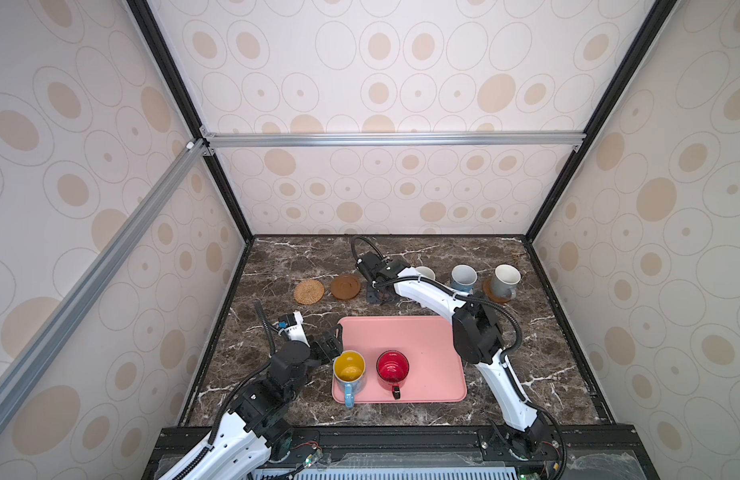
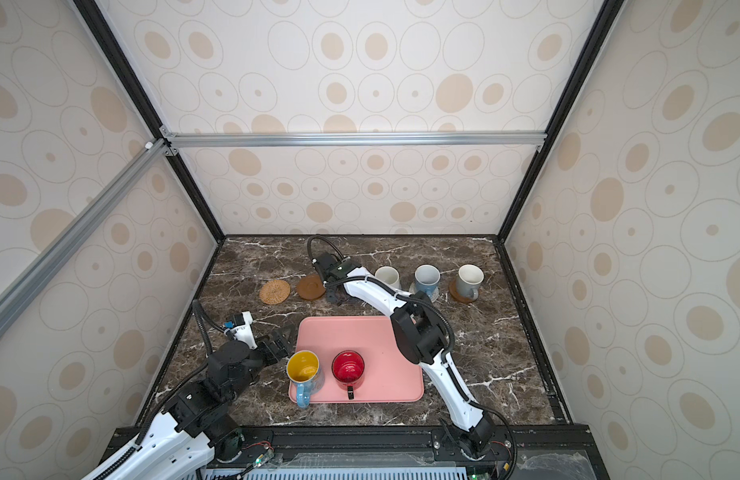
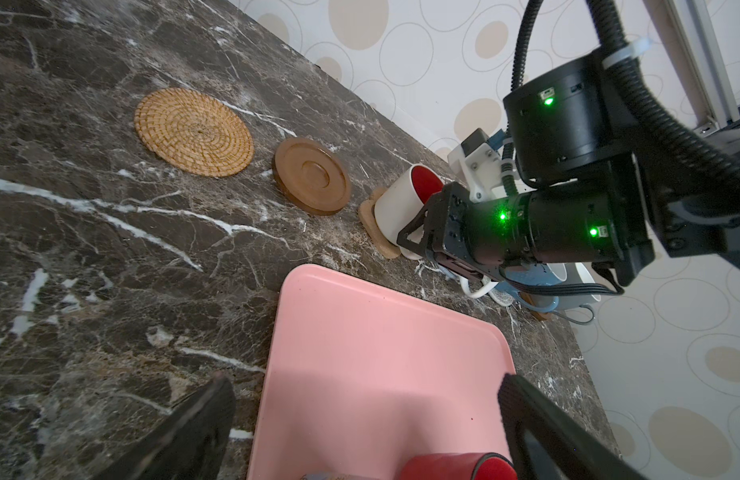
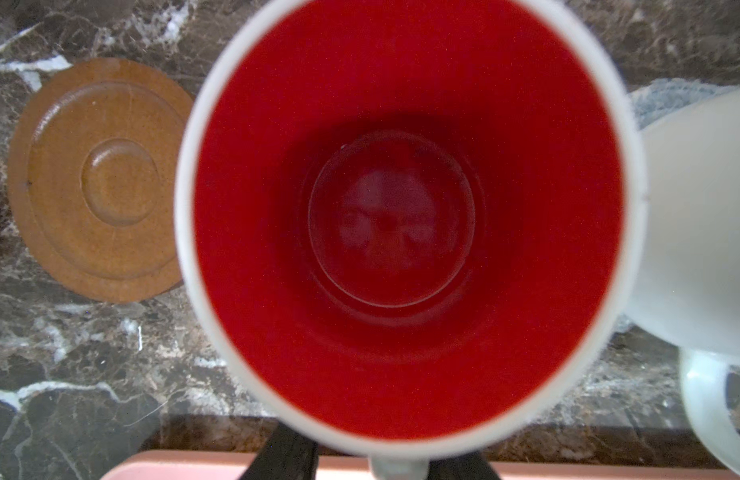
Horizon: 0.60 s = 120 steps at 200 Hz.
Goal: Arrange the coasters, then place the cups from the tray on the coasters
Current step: 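Open the right gripper to release the red-inside white mug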
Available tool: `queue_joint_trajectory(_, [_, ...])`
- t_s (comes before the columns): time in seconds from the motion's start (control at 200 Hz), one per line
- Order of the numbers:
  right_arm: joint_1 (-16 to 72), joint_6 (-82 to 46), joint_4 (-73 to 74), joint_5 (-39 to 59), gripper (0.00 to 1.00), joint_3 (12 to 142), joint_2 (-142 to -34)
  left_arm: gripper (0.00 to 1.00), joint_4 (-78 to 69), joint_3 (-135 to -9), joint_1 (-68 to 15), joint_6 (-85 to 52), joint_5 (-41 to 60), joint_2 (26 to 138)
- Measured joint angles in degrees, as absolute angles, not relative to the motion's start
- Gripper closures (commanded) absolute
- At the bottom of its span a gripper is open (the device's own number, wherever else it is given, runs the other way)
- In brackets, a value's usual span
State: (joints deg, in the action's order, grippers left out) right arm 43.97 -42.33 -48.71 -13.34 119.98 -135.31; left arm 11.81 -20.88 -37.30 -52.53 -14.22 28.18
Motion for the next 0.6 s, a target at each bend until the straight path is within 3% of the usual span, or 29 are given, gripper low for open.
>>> queue_joint_trajectory(0.6, [43.9,-42.1,-48.5,-14.1,0.59,114.8,-131.0,0.00,13.0,-24.3,-37.3,-50.7,-14.1,32.5])
